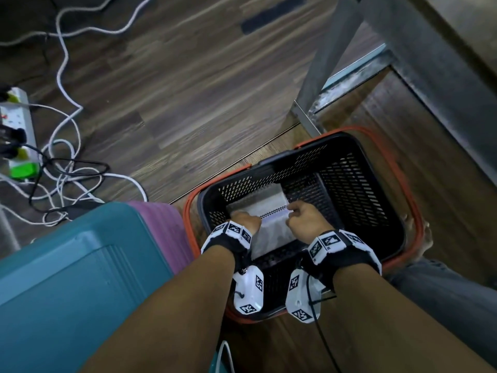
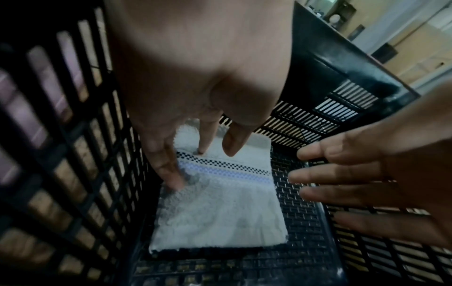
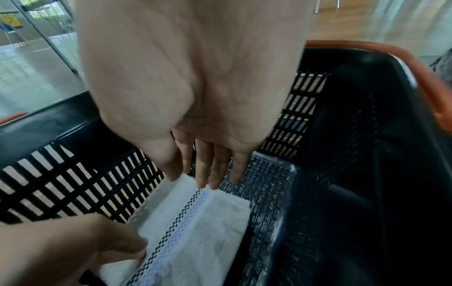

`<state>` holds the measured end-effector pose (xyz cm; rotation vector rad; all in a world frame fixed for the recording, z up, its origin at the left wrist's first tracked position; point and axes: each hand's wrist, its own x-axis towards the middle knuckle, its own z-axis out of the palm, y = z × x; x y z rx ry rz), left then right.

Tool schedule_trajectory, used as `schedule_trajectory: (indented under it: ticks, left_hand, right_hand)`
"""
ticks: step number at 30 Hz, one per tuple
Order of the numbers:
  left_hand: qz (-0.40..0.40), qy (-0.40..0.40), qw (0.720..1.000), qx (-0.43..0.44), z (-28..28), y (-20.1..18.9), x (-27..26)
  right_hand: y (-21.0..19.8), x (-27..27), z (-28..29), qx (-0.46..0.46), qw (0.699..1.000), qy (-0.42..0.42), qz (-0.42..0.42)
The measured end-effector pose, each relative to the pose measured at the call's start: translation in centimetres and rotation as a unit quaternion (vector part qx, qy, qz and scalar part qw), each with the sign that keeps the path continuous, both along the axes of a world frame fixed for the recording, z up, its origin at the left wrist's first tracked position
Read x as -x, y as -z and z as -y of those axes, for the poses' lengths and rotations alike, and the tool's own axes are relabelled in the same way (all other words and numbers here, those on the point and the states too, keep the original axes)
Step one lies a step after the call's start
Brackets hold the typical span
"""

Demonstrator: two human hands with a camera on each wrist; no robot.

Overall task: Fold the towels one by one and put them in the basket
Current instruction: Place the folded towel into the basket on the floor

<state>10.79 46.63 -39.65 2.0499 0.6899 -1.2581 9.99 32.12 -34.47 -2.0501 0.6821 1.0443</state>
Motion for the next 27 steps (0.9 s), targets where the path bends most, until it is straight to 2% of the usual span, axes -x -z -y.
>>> schedule_trajectory:
  ticks: [6, 13, 19, 24, 27]
  left_hand:
    - [0.030, 0.022, 0.999, -0.021, -0.4, -0.1, -0.4]
    - [0.027, 0.062, 0.997, -0.042, 0.2, -0.8, 0.0]
    - [0.061, 0.028, 0.995, -0.077, 1.4, -4.3, -1.2]
    - [0.096, 0.044, 0.994, 0.032, 1.6, -9.1, -3.0]
    - [0.117, 0.061, 0.986, 0.103, 1.8, -13.5, -4.0]
  right_hand:
    - [0.1, -0.1, -0.1, -0.008, 1.000, 0.014, 0.011]
    - [-1.0, -0.7, 0.2, -0.016, 0.999, 0.028, 0.028]
    - [-3.1, -1.0, 0.6, -0.016, 0.997, 0.031, 0.068]
    - [-6.9, -2.3, 0.6, -0.029, 0.990, 0.045, 0.127]
    - [-11.3, -4.0, 1.1, 0.011, 0.983, 0.027, 0.184]
